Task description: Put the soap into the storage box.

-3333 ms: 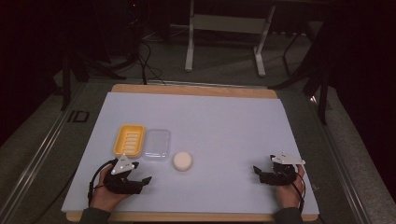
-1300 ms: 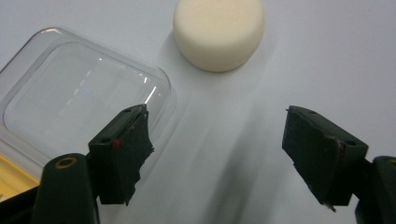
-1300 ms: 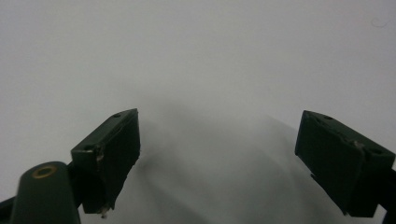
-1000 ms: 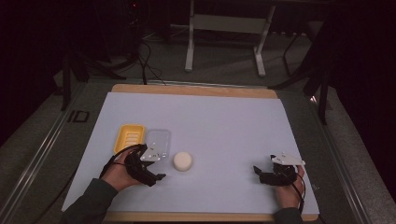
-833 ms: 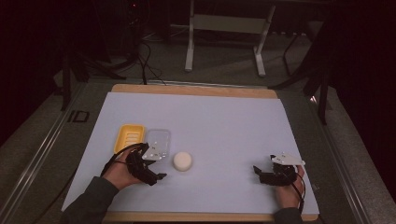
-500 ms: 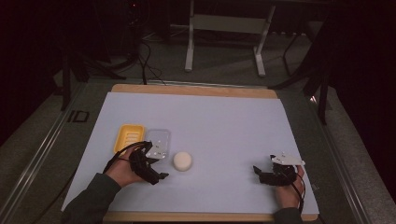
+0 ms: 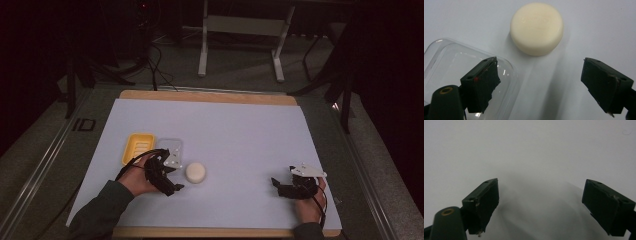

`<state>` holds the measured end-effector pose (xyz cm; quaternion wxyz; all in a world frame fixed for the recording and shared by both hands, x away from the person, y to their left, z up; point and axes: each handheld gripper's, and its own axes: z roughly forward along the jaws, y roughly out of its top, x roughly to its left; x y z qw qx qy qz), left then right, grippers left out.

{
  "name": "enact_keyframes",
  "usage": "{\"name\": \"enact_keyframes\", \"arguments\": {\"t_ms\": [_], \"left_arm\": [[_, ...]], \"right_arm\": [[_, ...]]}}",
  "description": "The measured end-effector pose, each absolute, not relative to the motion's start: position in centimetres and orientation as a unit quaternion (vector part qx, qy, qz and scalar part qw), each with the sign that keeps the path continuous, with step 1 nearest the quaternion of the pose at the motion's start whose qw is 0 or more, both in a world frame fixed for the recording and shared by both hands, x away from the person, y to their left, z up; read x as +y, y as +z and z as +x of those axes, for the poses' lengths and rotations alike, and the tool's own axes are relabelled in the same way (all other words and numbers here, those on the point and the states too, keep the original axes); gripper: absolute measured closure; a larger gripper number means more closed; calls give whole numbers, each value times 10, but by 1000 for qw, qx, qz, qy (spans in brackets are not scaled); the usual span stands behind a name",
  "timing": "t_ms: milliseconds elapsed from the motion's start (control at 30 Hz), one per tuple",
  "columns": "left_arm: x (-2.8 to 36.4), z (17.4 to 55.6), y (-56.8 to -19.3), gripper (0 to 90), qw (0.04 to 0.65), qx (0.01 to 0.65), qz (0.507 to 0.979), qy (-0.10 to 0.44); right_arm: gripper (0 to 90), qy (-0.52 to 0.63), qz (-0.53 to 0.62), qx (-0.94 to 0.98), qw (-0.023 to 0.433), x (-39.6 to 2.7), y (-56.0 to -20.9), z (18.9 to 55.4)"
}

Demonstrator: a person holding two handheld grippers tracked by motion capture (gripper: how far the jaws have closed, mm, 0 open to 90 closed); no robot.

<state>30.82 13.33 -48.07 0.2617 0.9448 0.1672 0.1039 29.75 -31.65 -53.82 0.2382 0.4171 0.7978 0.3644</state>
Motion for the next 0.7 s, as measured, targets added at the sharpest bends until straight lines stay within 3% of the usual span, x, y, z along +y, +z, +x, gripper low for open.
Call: {"name": "enact_keyframes", "arguments": {"t_ms": [700], "left_arm": [[116, 322, -474, 103, 242, 147, 954, 101]], "right_arm": [[140, 364, 417, 798, 239, -316, -538, 297]]}}
